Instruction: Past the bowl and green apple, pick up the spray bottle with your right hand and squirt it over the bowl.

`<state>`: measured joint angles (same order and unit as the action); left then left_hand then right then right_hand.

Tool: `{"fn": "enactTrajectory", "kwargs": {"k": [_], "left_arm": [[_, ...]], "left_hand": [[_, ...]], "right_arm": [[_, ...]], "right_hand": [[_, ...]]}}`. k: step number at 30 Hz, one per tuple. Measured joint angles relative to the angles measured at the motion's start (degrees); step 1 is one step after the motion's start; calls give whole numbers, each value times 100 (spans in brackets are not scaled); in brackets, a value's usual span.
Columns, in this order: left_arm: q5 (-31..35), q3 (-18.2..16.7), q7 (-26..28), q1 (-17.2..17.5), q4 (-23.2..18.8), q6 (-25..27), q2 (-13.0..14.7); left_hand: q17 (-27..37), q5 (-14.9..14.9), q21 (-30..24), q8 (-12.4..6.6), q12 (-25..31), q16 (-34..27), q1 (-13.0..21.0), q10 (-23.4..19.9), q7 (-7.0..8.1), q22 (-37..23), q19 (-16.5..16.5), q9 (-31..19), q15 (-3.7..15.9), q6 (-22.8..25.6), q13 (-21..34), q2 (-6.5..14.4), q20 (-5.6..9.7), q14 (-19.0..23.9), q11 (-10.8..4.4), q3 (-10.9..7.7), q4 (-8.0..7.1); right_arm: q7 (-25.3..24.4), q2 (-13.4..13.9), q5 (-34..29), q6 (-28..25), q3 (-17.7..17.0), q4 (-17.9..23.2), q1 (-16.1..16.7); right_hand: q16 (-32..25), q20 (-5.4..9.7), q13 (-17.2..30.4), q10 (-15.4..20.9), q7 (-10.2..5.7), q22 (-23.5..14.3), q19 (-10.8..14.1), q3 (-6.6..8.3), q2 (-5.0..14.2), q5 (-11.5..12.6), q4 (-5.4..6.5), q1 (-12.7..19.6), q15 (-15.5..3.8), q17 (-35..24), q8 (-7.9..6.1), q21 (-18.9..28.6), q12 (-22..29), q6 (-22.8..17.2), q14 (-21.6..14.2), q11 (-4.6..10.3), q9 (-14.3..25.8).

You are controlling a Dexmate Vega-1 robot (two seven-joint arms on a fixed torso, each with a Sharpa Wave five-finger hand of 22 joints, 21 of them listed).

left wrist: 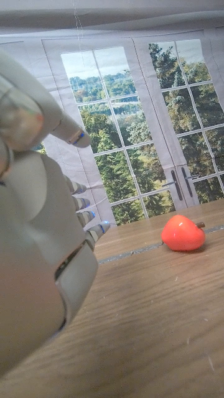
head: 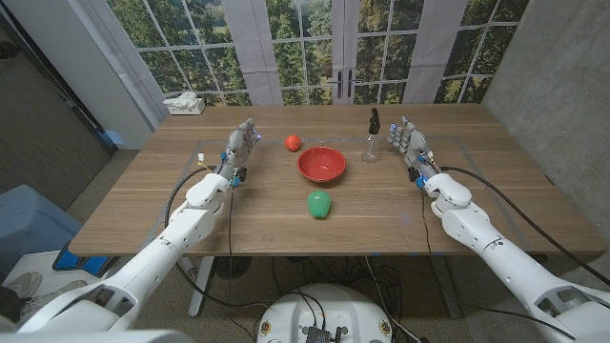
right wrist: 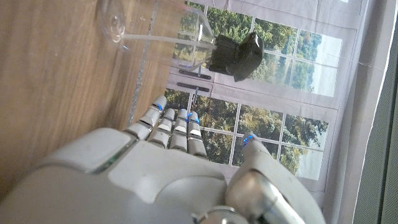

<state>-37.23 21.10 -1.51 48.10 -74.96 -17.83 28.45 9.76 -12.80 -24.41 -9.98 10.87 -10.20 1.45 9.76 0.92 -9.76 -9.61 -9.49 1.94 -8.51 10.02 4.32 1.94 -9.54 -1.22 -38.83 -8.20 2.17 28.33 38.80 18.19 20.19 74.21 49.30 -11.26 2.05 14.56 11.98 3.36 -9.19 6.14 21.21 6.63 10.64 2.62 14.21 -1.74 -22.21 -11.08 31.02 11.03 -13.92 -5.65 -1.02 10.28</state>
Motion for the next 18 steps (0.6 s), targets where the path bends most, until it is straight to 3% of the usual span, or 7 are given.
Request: {"fn": "enactTrajectory", "kwargs": {"k": [18], "left_arm": [[78,-17,186,36,-112,-58,-40]], "left_hand": [[-16,0,0,0,0,0,0,-1,0,17,0,1,0,1,-1,0,0,0,0,-41,40]], "right_arm": [[-322,-113,-162,478,-105,-108,190]], "right_hand": [[-22,21,-47,-1,21,-3,20,-11,-6,0,-60,6,0,43,0,-41,0,-20,1,0,-1]]}}
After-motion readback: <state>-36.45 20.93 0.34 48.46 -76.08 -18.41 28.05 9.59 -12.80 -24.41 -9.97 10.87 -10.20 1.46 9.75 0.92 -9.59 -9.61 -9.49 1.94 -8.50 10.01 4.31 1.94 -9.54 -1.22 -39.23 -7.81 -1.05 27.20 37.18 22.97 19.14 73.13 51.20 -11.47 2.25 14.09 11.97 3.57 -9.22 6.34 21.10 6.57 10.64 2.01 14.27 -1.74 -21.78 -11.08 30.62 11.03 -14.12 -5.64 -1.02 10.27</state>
